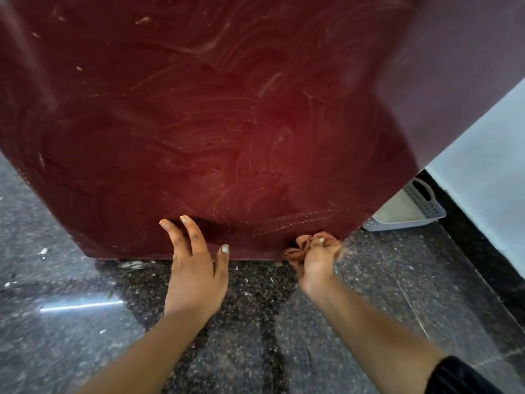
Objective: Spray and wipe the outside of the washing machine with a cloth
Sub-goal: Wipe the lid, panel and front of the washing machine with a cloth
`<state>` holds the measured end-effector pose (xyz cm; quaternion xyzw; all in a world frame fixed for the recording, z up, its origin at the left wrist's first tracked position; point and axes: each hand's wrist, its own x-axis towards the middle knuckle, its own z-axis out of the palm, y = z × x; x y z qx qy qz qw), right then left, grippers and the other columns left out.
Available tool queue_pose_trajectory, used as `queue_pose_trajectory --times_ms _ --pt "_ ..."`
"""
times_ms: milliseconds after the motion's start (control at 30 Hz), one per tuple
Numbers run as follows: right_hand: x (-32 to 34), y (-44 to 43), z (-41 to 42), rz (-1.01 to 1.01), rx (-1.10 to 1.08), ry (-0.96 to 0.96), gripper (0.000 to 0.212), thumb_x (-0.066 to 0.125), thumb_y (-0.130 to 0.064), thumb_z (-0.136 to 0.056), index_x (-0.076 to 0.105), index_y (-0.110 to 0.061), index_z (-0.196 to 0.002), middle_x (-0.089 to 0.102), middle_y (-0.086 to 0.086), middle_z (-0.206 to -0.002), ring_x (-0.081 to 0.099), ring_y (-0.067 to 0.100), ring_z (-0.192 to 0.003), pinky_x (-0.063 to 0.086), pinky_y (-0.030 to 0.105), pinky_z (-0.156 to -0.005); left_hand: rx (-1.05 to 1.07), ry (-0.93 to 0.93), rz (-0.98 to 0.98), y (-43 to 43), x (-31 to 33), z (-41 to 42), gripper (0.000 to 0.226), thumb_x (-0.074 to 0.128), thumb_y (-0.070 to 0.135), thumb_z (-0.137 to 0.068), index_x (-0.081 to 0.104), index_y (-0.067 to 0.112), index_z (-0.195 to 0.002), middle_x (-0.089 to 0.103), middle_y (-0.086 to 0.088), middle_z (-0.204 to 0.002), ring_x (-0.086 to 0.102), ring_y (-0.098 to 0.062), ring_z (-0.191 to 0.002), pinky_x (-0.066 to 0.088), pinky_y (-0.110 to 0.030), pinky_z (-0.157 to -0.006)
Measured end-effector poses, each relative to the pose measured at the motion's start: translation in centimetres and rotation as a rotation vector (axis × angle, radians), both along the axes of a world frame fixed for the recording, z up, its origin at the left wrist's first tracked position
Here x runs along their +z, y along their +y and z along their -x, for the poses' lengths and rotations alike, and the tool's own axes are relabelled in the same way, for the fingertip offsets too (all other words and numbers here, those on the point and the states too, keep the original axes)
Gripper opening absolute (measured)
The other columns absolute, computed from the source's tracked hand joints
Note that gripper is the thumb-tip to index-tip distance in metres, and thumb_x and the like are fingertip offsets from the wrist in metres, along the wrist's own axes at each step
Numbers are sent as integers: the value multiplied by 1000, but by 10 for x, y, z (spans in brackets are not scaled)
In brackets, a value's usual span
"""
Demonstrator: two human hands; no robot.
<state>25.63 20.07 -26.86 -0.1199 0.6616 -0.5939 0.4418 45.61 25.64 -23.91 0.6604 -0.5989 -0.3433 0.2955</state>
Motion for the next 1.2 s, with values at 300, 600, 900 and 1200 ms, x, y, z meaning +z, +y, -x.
queue_pose_trajectory --times_ms 300,600,900,1200 --pt "8 -5 14 -86 -91 -72 48 16 -37 -100 45 -13 -71 53 8 -58 50 23 -42 43 38 -57 -13 -21 -9 4 6 -14 78 31 53 -90 -20 26 -142 -40 1 -145 11 -32 -142 31 -51 -108" --pt "-19 0 -16 -133 46 -260 52 13 -44 -98 37 -12 -64 42 8 -40 45 23 -35 55 48 -59 17 -84 -17 4 4 -43 76 31 53 -90 -19 28 -143 -36 6 -146 6 -32 -143 23 -52 -111" --pt "-15 8 -139 -82 281 -595 47 21 -38 -101 41 -19 -64 50 -1 -47 55 16 -40 49 26 -47 100 -188 43 2 6 -40 77 31 51 -90 -13 18 -145 -17 -11 -155 -4 -29 -143 12 -46 -116" --pt "-5 2 -198 -40 137 -706 54 24 -48 -100 44 -17 -60 52 2 -46 56 20 -40 46 31 -58 233 -89 -5 -3 9 -76 74 37 37 -94 -10 13 -145 -18 -10 -155 -5 -30 -143 10 -46 -115"
